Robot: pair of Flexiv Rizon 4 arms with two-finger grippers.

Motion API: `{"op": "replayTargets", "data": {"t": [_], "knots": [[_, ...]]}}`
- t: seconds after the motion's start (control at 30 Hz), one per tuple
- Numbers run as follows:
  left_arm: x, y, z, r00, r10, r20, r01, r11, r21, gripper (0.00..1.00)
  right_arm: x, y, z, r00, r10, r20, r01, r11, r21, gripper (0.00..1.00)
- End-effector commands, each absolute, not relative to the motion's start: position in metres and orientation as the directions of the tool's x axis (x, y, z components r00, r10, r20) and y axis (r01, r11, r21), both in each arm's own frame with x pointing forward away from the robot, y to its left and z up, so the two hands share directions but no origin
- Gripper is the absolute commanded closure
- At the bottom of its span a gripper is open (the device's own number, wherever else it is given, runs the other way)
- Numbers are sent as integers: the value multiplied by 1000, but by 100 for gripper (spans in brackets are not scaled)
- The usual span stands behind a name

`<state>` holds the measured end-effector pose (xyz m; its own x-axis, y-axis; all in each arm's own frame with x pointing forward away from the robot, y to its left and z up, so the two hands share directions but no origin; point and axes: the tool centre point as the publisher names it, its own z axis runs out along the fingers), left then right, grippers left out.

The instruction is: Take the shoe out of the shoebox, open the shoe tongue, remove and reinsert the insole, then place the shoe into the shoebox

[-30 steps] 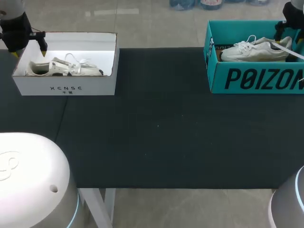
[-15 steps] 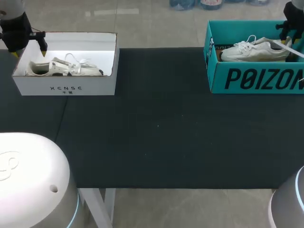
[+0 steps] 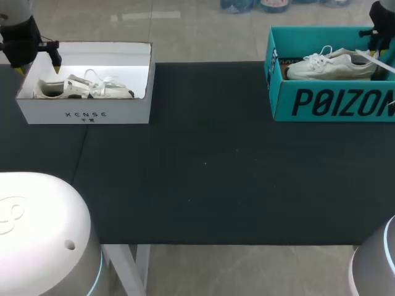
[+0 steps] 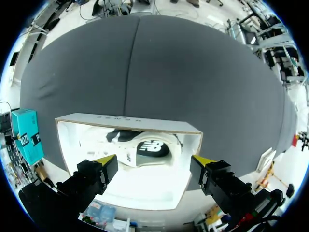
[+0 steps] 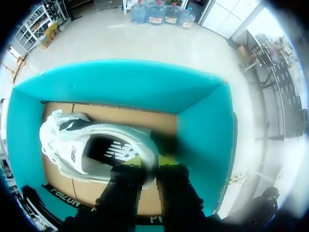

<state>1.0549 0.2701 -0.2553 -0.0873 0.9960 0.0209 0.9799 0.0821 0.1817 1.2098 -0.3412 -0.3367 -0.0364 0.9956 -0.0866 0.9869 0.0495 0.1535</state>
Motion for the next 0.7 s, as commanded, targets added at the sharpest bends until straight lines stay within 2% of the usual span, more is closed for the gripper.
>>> {"op": "replayTargets", "data": {"t": [0.03, 0.7], "knots": [[1055, 270, -255, -87, 996, 22, 980, 81, 182, 0, 1210, -341, -336, -33, 996, -88, 987, 46, 151, 100], [1055, 270, -255, -87, 996, 22, 980, 81, 182, 0, 1195, -342, -303, -14, 997, -79, 978, 30, 205, 100]]}}
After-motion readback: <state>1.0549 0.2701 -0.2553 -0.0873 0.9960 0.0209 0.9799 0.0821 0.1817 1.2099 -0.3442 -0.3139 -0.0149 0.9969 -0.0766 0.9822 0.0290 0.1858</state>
